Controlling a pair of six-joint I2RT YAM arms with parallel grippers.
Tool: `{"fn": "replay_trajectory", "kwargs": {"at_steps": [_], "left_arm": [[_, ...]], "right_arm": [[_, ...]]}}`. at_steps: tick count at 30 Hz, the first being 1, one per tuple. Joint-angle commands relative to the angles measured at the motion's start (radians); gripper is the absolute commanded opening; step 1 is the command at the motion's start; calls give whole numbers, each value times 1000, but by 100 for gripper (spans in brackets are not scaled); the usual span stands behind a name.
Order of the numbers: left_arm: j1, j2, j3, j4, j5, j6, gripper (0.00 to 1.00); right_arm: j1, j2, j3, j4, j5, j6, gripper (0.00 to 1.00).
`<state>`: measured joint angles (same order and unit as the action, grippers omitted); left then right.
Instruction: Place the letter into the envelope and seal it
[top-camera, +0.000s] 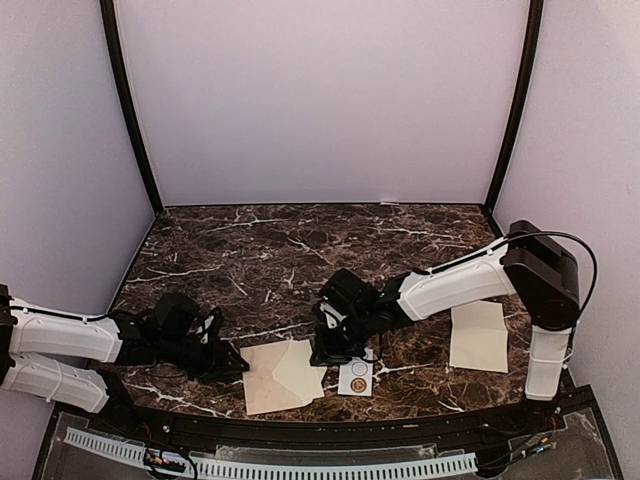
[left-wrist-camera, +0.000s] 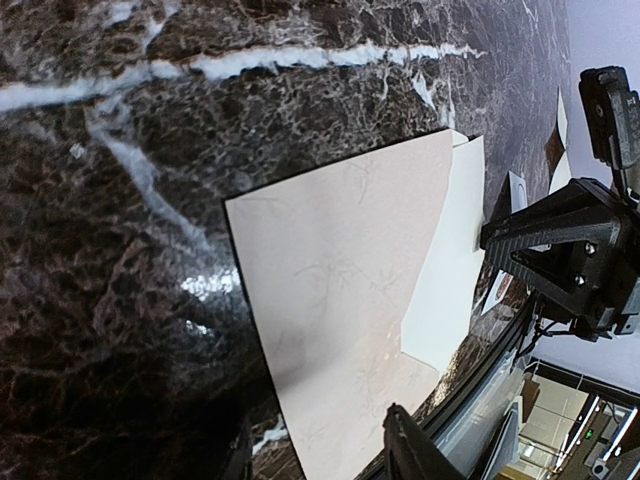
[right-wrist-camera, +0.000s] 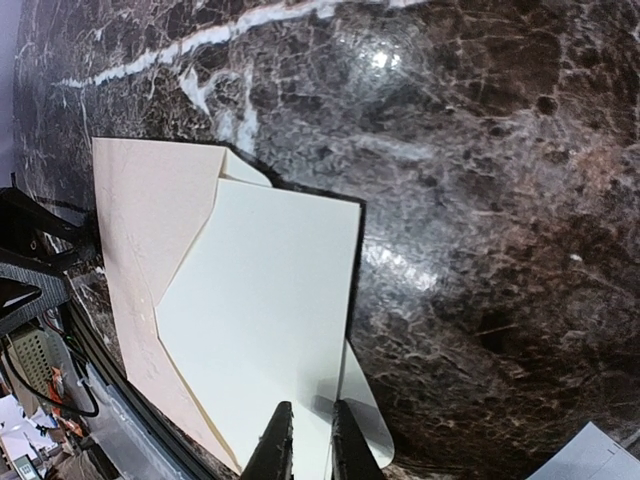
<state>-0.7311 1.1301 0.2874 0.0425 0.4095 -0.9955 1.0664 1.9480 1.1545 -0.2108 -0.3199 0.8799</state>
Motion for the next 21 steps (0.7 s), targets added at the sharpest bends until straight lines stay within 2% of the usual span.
{"fn": "replay_trajectory", "kwargs": {"at_steps": [1,10,21], "left_arm": [[2,-5,-16,-46,1,6,44],[2,7,-25,-2,13,-5,43],[-19,53,-65,85,28,-40,38]], "right_arm": [[-2,-41,-18,-24,27,8,13],[5,-41,-22,-21,19,16,17],[20,-1,-16,31,-23,36,8]]}}
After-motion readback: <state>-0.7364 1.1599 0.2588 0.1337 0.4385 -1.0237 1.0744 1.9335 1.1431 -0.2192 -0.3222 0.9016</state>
